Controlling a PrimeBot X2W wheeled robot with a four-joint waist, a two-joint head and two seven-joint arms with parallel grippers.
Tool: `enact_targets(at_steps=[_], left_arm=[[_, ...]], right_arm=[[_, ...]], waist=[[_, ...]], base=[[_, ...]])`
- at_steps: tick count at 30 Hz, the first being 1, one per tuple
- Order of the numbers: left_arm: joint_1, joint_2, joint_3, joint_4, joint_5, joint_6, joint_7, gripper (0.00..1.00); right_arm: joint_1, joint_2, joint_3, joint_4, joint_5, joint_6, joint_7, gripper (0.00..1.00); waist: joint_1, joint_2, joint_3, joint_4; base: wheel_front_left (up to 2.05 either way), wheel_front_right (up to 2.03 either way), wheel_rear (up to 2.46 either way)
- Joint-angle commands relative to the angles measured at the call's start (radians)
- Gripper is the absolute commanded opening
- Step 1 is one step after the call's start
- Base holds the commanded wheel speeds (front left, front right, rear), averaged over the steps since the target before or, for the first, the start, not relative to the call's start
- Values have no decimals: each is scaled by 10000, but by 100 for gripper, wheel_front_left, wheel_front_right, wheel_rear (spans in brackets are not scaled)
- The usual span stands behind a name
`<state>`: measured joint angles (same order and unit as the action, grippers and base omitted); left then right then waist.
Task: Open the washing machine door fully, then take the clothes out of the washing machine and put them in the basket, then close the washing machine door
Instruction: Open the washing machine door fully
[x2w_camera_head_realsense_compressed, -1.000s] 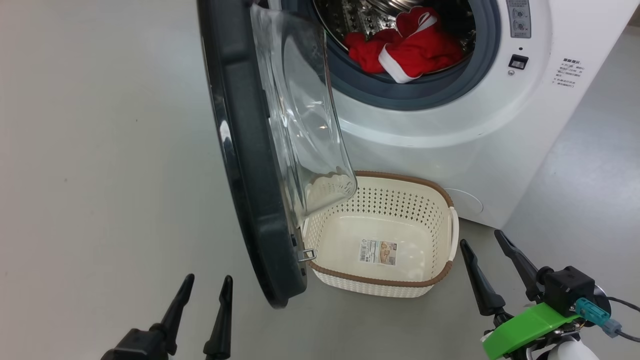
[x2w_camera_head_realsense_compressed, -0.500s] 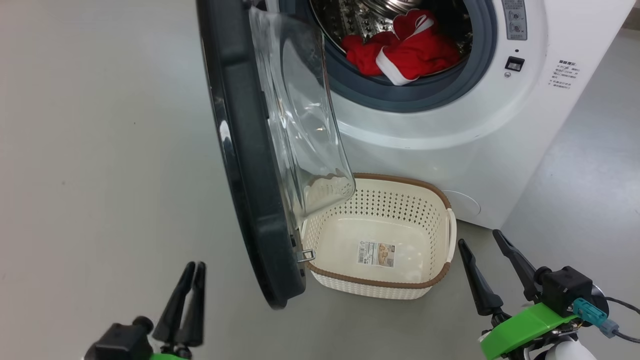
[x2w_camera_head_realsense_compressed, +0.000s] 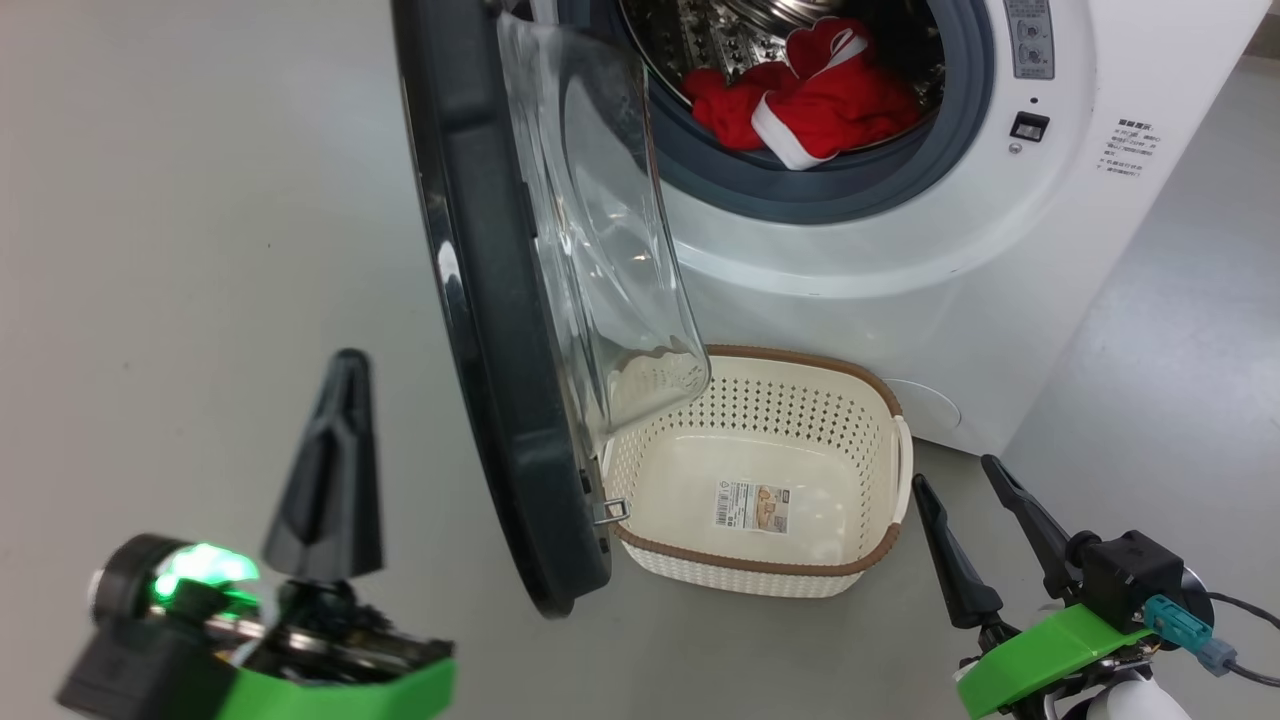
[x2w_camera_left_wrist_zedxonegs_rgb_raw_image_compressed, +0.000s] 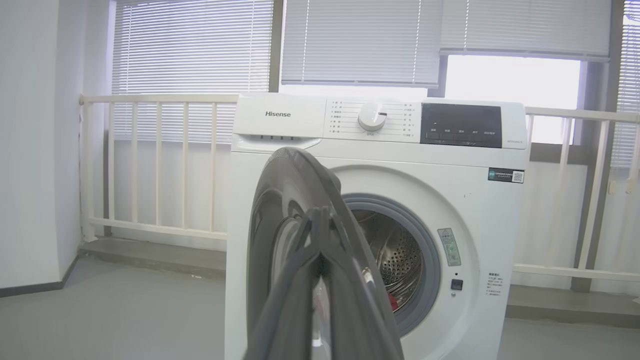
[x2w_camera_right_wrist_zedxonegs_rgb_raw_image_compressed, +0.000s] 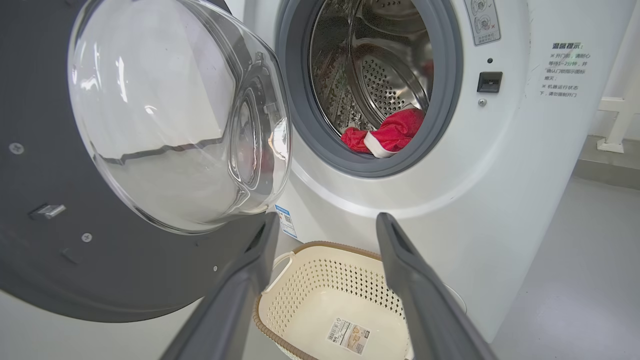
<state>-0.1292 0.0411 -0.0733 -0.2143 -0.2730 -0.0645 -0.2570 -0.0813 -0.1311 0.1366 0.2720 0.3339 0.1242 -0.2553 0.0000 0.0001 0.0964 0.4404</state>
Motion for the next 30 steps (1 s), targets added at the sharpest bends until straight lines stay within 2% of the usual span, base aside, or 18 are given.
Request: enact_targets(at_steps=[1,7,10,16,21,30], left_arm=[[-344,91,-83,-595,143,87,-48,0],[-238,91,-1982,-961,190,49,-48,0],[-66,91,-2918,-388,-2,-66,-48,0],[74,91,-3906,811,-523,-135,-48,0],[-37,91,-4009,1956,-1209,37,-48,0],[-378,91,-3207,3475,-2013,282,-48,0]], right_arm=[[-76,-87,146,-275,-72,65,-64,100],[-95,-83,164,-294,-83,65,-64,100],[-90,-72,174,-289,-95,65,-64,100],[-89,-64,246,-283,-89,65,-65,100],[-115,-68,277,-272,-81,65,-65,100],[-108,-58,267,-298,-98,65,-65,100]], waist=[[0,-1,3,-22],[0,-1,-5,-96],[0,-1,-29,-127],[0,-1,-49,-193],[0,-1,-33,-249],[0,-1,-70,-327]], base=[[0,0,0],[0,0,0],[0,0,0],[0,0,0],[0,0,0],[0,0,0]])
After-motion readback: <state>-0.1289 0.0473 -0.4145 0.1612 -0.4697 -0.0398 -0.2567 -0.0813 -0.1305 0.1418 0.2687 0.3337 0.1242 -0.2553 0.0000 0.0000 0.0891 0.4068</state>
